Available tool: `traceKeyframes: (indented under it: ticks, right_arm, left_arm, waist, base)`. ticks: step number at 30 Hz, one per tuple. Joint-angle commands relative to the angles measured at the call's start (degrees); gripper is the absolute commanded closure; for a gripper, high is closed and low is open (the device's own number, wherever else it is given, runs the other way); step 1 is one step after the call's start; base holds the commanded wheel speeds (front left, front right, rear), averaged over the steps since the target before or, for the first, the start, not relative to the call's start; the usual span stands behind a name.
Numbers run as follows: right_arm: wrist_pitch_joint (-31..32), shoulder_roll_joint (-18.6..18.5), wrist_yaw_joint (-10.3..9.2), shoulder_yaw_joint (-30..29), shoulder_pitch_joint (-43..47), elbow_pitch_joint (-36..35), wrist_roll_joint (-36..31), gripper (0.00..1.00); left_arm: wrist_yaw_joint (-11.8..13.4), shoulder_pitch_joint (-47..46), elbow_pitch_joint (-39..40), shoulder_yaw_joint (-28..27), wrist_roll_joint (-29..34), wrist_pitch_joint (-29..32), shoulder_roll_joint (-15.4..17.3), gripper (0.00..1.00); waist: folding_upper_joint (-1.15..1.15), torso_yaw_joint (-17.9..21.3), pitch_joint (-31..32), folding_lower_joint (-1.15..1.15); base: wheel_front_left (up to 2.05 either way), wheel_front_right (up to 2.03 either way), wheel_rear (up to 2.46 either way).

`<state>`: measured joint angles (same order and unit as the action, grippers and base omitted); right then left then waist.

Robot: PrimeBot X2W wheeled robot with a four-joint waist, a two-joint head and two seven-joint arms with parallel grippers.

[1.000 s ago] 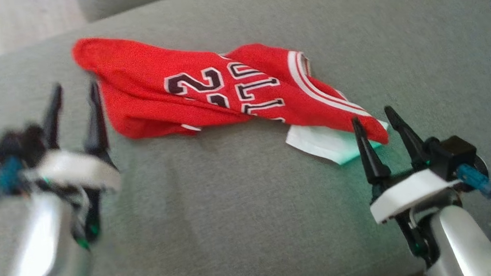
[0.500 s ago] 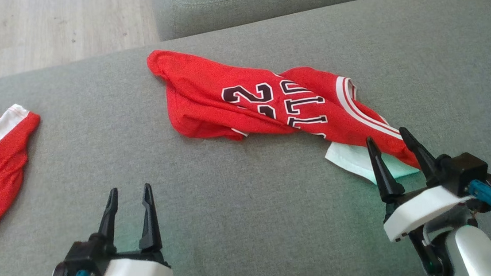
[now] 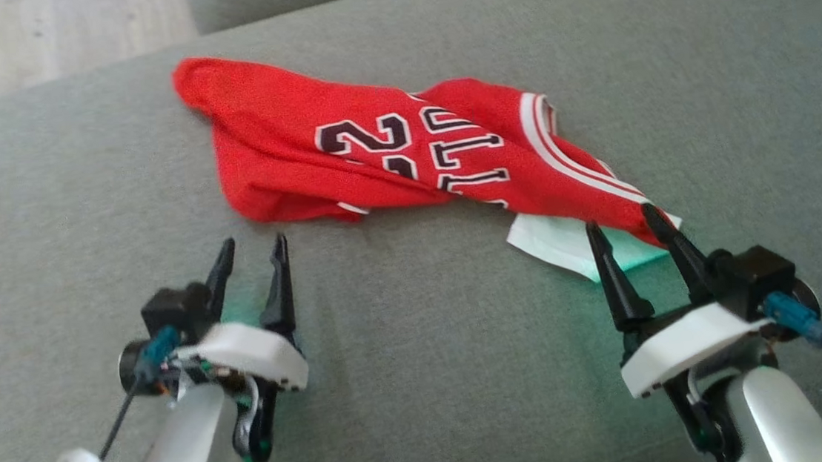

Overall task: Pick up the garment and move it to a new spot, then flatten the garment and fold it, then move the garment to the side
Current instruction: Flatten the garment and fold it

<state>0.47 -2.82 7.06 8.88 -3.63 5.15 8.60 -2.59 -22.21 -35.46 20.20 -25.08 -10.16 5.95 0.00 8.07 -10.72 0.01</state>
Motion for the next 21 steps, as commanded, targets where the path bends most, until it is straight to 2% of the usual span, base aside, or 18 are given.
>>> traceKeyframes:
  ticks: [1,7,12,13,14,15,21]
  right_arm:
    - [-0.67,-0.06,0.43,1.71,-3.18,-1.84,0.54,0.00]
    - [-1.75,-0.06,0.43,3.00,-4.89,-0.93,1.43,0.00]
    - [-2.59,-0.06,0.43,2.96,-5.40,-0.41,1.70,0.00]
    - [-2.73,-0.06,0.43,2.87,-5.45,-0.30,1.71,0.00]
    - [-2.83,-0.06,0.43,2.72,-5.51,-0.19,1.70,0.00]
    - [-2.89,-0.06,0.43,2.62,-5.59,-0.05,1.68,0.00]
    - [-3.01,-0.06,0.43,1.95,-5.51,0.22,1.46,0.00]
  left_arm:
    - [-0.40,-3.77,-0.97,-2.15,-0.67,-0.38,0.47,0.00]
    - [-0.68,-9.58,-9.11,-3.85,-2.41,-0.64,0.54,0.00]
    - [-1.53,-13.15,-12.78,-4.27,-2.94,-2.09,0.67,0.00]
    - [-1.83,-13.76,-13.14,-4.05,-2.82,-2.42,0.67,0.06]
    - [-2.16,-14.30,-13.26,-3.60,-2.39,-2.85,0.75,0.76]
    - [-2.54,-14.60,-13.35,-3.27,-2.26,-3.19,0.70,1.00]
    - [-3.68,-12.96,-10.51,-2.94,-2.79,-4.50,-0.05,1.00]
  waist:
    - [0.00,2.36,-2.32,-0.01]
    - [0.00,5.17,-4.81,-0.01]
    - [0.00,5.65,-5.94,-0.01]
    - [0.00,5.57,-6.03,-0.01]
    - [0.00,5.40,-6.11,-0.01]
    - [0.00,5.18,-6.11,-0.01]
    - [0.00,3.00,-5.24,-0.01]
  base:
    - [0.00,0.00,0.00]
    - [0.00,0.00,0.00]
    - [0.00,0.00,0.00]
    - [0.00,0.00,0.00]
    - [0.00,0.00,0.00]
    - [0.00,0.00,0.00]
    - [0.00,0.00,0.00]
